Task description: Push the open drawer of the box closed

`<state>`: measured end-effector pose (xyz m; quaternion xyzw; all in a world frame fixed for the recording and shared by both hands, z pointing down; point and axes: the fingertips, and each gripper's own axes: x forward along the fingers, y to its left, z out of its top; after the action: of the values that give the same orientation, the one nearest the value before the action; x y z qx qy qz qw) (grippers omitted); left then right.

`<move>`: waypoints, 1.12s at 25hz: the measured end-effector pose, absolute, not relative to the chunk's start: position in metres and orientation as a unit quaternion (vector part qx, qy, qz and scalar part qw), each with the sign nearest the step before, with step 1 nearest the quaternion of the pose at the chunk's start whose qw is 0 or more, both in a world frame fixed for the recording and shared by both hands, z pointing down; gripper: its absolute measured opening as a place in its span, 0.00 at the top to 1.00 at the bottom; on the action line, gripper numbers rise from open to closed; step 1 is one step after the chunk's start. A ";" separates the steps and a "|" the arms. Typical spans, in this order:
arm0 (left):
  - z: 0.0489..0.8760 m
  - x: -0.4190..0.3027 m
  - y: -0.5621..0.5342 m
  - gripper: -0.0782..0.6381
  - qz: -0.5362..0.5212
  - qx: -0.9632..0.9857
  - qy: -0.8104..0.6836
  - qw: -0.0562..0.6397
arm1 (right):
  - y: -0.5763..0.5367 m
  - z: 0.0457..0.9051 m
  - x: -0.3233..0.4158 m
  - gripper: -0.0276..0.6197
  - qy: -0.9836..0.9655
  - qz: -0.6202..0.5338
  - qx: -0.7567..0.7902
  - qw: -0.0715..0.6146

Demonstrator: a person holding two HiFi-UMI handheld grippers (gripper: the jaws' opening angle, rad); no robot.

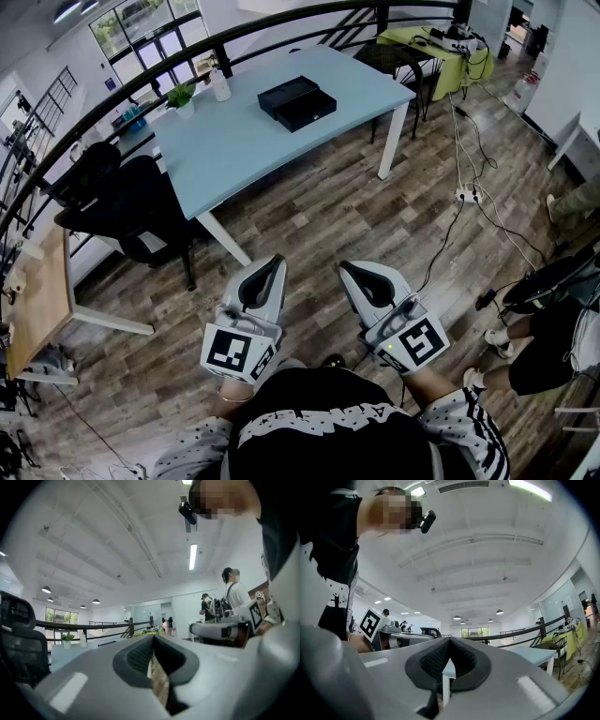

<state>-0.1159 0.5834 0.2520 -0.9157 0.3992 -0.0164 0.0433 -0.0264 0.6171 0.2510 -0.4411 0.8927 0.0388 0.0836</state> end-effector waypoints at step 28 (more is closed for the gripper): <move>0.250 -0.106 0.597 0.89 -0.028 -0.921 0.383 0.061 | 0.632 0.252 -0.016 0.97 0.896 0.013 -0.429 0.114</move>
<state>-0.1059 0.5973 0.2500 -0.9215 0.3827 -0.0277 0.0607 -0.0156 0.6318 0.2518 -0.4288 0.8961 0.0135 0.1137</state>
